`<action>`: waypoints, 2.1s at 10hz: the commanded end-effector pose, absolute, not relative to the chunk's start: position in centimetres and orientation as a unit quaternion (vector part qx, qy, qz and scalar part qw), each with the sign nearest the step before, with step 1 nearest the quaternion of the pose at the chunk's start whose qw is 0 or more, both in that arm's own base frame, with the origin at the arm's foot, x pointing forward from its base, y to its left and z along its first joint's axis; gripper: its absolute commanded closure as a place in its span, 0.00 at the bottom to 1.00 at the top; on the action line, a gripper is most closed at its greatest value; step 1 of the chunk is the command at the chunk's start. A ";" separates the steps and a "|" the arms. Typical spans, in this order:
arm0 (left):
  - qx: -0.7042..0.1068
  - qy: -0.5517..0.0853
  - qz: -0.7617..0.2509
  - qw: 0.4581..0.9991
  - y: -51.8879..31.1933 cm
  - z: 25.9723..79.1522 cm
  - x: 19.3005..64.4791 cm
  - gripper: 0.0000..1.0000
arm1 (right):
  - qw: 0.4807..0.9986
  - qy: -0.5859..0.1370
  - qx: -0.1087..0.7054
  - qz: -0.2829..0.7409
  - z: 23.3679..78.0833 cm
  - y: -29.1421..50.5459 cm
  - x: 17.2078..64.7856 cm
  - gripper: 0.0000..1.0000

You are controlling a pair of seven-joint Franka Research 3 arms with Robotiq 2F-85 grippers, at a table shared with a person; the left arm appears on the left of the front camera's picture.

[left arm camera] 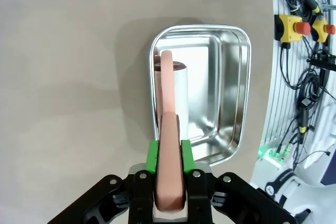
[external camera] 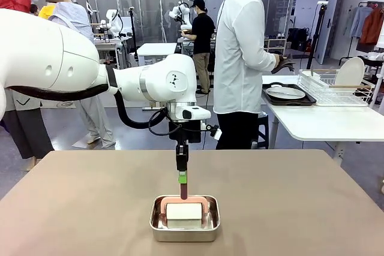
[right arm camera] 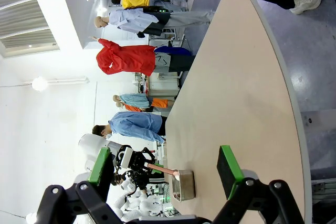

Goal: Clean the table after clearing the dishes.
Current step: When the right (or left) Handle tray is removed, use the right hand (or left hand) to clean the right (or left) side of the table with the Lint Roller.

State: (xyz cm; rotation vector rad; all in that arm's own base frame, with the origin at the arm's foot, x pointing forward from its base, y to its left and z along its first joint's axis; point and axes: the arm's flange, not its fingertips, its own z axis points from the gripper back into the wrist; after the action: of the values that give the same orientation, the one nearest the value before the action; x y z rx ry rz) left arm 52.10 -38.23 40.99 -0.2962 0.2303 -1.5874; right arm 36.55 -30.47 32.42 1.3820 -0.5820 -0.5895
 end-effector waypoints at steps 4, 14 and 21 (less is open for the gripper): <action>-0.127 0.095 -0.667 0.728 -38.4 44.6 50.5 0.94 | 0.691 -0.262 0.619 -0.265 32.8 -30.4 36.4 0.00; -0.204 -0.136 -0.098 0.964 -15.5 53.1 47.6 0.94 | 0.691 -0.262 0.619 -0.265 32.8 -30.4 36.4 0.00; -0.195 -0.110 -0.102 0.969 -13.3 52.7 49.0 0.94 | 0.691 -0.262 0.619 -0.265 32.8 -30.4 36.4 0.00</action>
State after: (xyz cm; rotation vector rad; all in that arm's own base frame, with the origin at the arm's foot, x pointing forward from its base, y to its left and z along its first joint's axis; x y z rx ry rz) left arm 48.78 -13.70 52.64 -0.4002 -0.2360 -0.1821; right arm 36.52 -30.51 32.44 1.3817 -0.5830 -0.5900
